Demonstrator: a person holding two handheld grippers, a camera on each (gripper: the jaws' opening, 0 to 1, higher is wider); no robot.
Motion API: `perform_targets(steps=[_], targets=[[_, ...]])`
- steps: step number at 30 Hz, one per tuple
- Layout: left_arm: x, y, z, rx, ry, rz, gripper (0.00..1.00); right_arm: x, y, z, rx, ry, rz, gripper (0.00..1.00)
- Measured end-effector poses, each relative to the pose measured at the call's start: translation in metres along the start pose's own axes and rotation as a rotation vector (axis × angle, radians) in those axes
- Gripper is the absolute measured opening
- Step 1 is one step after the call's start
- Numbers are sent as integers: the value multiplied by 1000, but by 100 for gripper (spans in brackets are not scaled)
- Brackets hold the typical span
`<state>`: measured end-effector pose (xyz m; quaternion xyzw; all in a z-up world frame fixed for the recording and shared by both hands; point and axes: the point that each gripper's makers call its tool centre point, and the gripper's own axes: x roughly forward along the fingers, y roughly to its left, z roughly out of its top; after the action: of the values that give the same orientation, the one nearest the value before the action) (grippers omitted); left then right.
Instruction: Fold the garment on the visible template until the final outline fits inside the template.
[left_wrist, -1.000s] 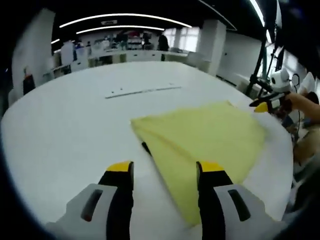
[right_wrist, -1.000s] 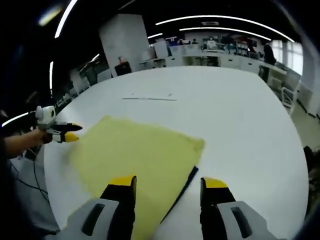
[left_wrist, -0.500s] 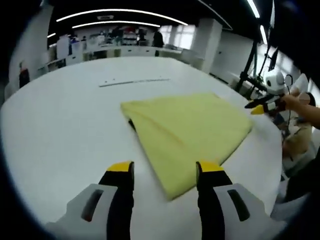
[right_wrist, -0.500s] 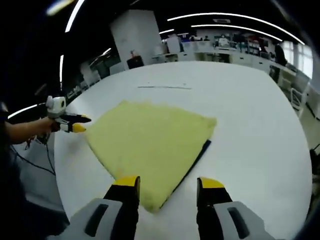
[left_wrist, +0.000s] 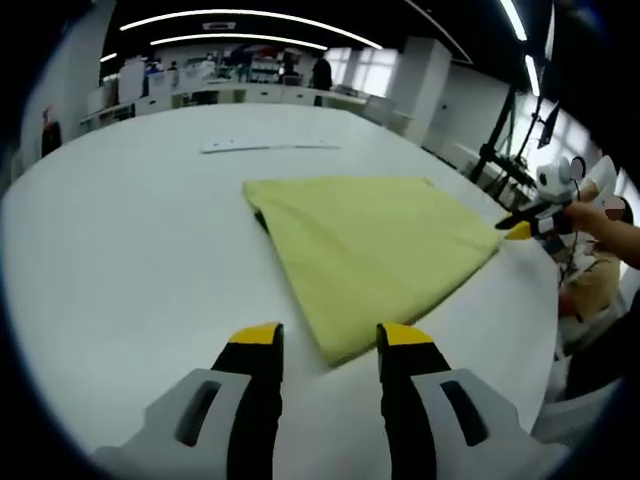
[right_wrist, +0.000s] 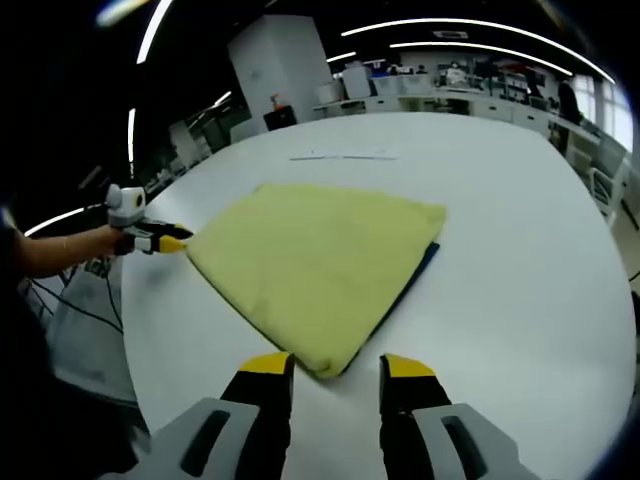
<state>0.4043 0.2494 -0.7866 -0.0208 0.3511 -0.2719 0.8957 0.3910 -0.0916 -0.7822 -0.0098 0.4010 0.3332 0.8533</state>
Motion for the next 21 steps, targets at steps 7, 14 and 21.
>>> perform_targets(steps=[7,14,21], targets=[[1,-1,-8,-11,8,-6,18,3,6,-10,-33,10,20,15],[2,0,-10,-56,6,-10,13,5,1,-11,-25,-24,16,9],[3,1,-12,-60,2,-21,9,6,2,-10,-5,-51,27,5]])
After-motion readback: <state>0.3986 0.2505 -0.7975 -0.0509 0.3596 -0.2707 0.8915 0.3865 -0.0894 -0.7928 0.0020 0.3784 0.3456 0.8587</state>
